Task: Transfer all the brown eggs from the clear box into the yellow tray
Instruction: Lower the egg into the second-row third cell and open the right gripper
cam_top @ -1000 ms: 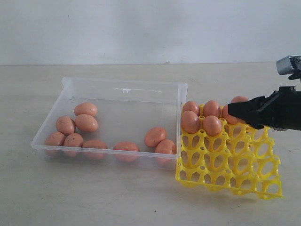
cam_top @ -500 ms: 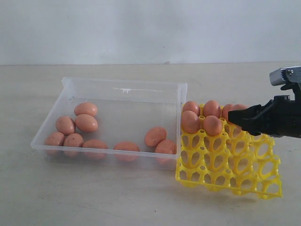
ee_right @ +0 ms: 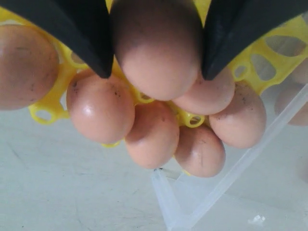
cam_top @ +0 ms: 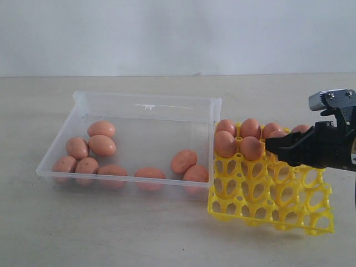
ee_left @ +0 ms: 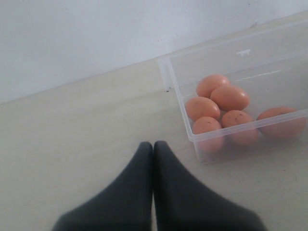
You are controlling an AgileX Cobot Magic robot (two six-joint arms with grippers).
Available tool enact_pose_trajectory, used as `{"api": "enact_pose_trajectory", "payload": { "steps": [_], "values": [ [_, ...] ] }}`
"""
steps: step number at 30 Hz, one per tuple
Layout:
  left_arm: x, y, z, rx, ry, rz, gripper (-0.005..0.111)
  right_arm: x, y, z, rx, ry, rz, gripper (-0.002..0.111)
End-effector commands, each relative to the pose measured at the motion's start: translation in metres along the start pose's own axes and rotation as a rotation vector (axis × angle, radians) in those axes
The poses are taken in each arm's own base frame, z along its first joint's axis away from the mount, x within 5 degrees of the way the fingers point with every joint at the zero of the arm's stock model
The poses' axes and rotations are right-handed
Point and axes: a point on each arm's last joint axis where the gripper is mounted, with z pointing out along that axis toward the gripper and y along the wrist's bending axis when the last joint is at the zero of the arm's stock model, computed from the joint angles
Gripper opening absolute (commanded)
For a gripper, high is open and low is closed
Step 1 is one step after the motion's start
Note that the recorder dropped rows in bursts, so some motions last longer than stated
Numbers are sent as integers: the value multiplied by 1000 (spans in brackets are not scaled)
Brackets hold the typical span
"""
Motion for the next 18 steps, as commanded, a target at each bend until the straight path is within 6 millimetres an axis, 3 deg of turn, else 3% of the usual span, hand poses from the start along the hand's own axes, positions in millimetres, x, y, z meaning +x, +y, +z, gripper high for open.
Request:
{"api": "enact_pose_trajectory", "payload": {
  "steps": [1, 9, 18],
  "values": [
    [-1, 0, 0, 4, -11, -6, -4, -5, -2, 3, -4, -27, -12, 0],
    [-1, 0, 0, 4, -11, -6, -4, -7, -2, 3, 0, -34, -6, 6],
    [-1, 0, 0, 4, -11, -6, -4, -7, -2, 3, -1, -35, -8, 48]
  ]
}}
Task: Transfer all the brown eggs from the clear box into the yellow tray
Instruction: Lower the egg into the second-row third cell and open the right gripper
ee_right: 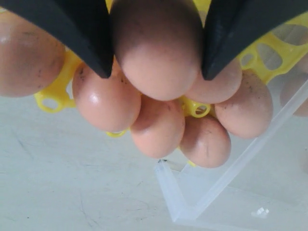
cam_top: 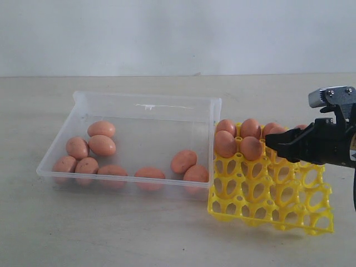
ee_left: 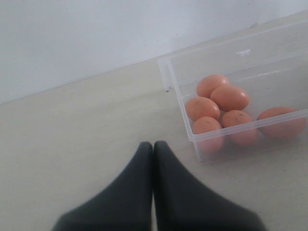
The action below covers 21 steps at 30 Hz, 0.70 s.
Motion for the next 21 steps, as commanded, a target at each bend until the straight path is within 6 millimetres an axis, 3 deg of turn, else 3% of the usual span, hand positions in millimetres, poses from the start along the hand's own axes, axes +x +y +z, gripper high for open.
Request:
{"api": "enact_pose_trajectory", "payload": {
  "steps": [1, 4, 17, 21],
  "values": [
    [-1, 0, 0, 4, -11, -6, -4, -3, 1, 0, -10, -22, -3, 51],
    [-1, 0, 0, 4, -11, -6, -4, -3, 1, 0, -10, -30, 0, 56],
    [-1, 0, 0, 4, -11, -6, -4, -4, 1, 0, -12, -38, 2, 55],
    [-1, 0, 0, 4, -11, -6, -4, -14, 5, -4, -42, -98, 74, 55]
  ]
}}
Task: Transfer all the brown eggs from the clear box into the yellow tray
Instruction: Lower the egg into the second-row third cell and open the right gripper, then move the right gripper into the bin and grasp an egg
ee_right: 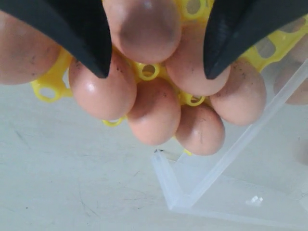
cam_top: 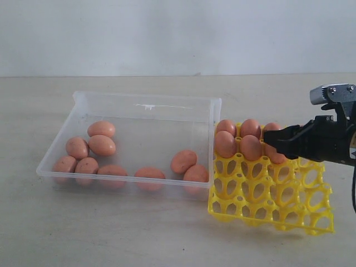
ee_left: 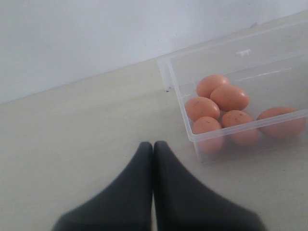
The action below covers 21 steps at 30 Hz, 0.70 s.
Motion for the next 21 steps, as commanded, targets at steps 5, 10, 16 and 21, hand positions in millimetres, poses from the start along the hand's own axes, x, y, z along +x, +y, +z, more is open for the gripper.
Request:
{"api": "enact_pose_trajectory", "payload": {
  "steps": [5, 10, 16, 21],
  "values": [
    [-1, 0, 0, 4, -11, -6, -4, -37, 24, -23, -128, -159, 107, 43],
    [-1, 0, 0, 4, -11, -6, -4, -65, 65, -57, -276, -225, -56, 0],
    [-1, 0, 0, 4, -11, -6, -4, -94, 126, -73, -186, -206, -347, -1],
    [-1, 0, 0, 4, -11, -6, -4, -138, 183, -65, 197, -151, -672, -1]
  ]
}}
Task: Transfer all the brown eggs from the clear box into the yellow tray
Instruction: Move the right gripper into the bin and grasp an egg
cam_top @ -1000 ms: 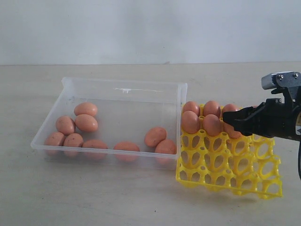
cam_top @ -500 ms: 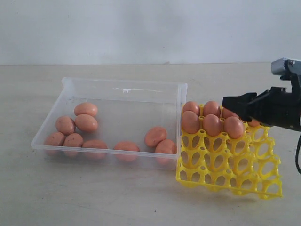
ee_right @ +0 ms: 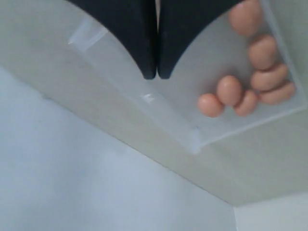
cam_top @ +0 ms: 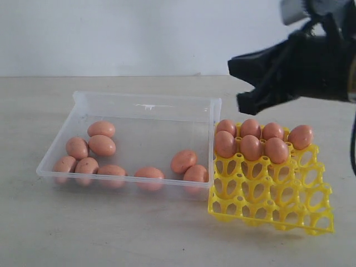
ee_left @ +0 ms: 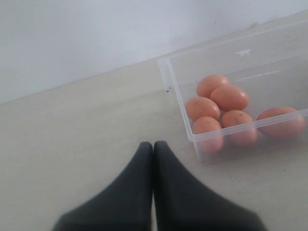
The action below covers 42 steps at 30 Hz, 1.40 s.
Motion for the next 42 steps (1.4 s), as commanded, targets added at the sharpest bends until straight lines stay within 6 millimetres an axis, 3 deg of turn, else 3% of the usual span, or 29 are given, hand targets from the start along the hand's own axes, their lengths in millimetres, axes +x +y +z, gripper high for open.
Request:
{"api": "enact_pose_trajectory", "payload": {
  "steps": [1, 4, 9, 11, 16, 20, 22, 25, 28, 34, 42],
  "values": [
    [-1, 0, 0, 4, -11, -6, -4, -47, 14, 17, 364, 171, -266, -1],
    [-1, 0, 0, 4, -11, -6, -4, -68, 30, 43, 442, 345, -386, -1],
    [-1, 0, 0, 4, -11, -6, -4, -86, 65, 105, -5, 688, -223, -1],
    [-1, 0, 0, 4, -11, -6, -4, -83, 73, 132, -139, 806, -179, -1],
    [-1, 0, 0, 4, -11, -6, -4, -88, 85, 190, -257, 792, -165, -1],
    [-1, 0, 0, 4, -11, -6, -4, -64, 93, 223, -313, 815, -217, 5],
    [-1, 0, 0, 4, -11, -6, -4, -47, 96, 235, -322, 848, -231, 17],
    [-1, 0, 0, 4, -11, -6, -4, -25, 97, 249, -326, 899, -233, 41],
    [-1, 0, 0, 4, -11, -6, -4, -9, 97, 257, -308, 940, -228, 58],
    [-1, 0, 0, 4, -11, -6, -4, 0, 88, 262, -185, 983, -152, 59],
    [-1, 0, 0, 4, -11, -6, -4, 2, 72, 263, -145, 990, -64, 59]
  ]
}}
